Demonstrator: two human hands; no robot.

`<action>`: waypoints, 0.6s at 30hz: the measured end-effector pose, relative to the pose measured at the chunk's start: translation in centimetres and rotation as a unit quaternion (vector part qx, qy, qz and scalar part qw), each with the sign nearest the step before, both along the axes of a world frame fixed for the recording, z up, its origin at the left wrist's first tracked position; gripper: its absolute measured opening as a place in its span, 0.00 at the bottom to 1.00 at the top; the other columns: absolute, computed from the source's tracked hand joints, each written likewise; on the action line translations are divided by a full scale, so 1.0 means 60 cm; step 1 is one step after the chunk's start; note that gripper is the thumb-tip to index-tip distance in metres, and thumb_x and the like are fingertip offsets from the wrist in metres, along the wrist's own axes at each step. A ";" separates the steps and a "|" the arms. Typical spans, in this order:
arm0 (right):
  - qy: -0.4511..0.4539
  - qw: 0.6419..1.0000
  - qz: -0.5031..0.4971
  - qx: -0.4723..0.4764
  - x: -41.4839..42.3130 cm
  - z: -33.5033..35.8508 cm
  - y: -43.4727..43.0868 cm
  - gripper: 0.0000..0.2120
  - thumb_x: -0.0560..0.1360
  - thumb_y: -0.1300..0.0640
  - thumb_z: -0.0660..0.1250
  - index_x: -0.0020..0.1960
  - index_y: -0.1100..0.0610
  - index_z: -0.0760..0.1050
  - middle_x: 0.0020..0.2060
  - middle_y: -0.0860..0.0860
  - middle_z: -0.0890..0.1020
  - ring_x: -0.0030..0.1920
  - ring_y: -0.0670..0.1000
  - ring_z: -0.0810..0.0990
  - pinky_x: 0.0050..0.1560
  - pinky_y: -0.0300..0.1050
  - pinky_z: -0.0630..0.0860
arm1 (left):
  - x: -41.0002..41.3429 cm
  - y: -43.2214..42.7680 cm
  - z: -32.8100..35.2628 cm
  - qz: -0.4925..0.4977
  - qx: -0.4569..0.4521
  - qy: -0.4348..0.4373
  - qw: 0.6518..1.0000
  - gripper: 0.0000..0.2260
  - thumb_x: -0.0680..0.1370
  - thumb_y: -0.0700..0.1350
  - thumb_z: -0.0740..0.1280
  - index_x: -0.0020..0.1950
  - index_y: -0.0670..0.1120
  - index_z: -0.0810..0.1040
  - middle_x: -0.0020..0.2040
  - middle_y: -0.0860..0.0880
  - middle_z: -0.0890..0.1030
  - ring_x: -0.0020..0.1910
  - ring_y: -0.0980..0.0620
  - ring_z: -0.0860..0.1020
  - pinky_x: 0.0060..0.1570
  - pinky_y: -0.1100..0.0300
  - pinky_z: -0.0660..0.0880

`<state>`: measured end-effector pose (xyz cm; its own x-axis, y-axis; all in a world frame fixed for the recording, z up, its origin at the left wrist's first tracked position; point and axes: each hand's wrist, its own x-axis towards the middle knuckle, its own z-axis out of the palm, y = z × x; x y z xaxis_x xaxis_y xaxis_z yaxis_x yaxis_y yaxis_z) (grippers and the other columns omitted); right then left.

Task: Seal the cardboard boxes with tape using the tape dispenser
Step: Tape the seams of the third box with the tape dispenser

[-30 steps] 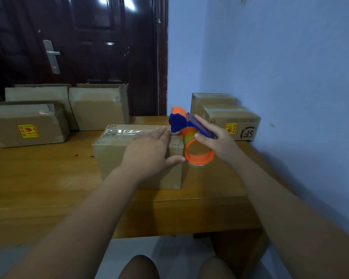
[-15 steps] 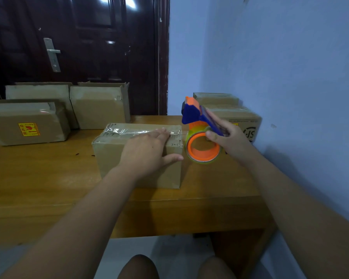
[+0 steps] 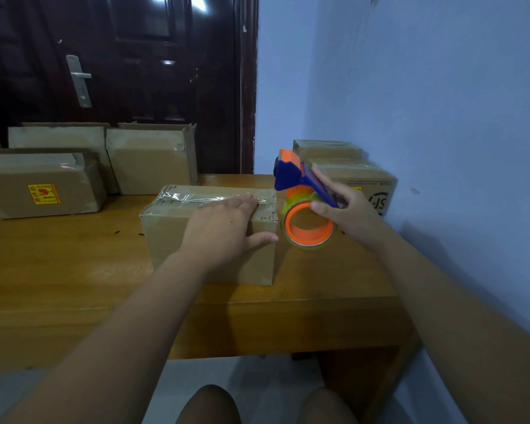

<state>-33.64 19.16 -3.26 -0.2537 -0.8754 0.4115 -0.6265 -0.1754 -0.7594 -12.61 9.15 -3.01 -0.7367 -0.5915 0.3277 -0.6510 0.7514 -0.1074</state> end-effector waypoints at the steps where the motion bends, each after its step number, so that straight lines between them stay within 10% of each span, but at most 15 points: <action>1: 0.002 1.000 -0.001 0.000 0.001 0.001 0.000 0.28 0.76 0.55 0.68 0.69 0.39 0.60 0.57 0.36 0.74 0.50 0.30 0.75 0.49 0.28 0.73 | 0.000 0.000 0.001 0.001 0.001 -0.001 1.000 0.41 0.69 0.73 0.48 0.77 0.51 0.55 0.76 0.52 0.59 0.72 0.50 0.64 0.64 0.52 0.69; 18: -0.029 1.000 0.003 -0.002 -0.040 -0.002 0.033 0.29 0.68 0.49 0.68 0.67 0.37 0.63 0.61 0.34 0.72 0.56 0.29 0.73 0.53 0.27 0.70 | 0.002 0.001 0.001 -0.009 0.001 0.005 1.000 0.39 0.70 0.72 0.50 0.76 0.52 0.56 0.76 0.54 0.61 0.71 0.51 0.65 0.63 0.53 0.69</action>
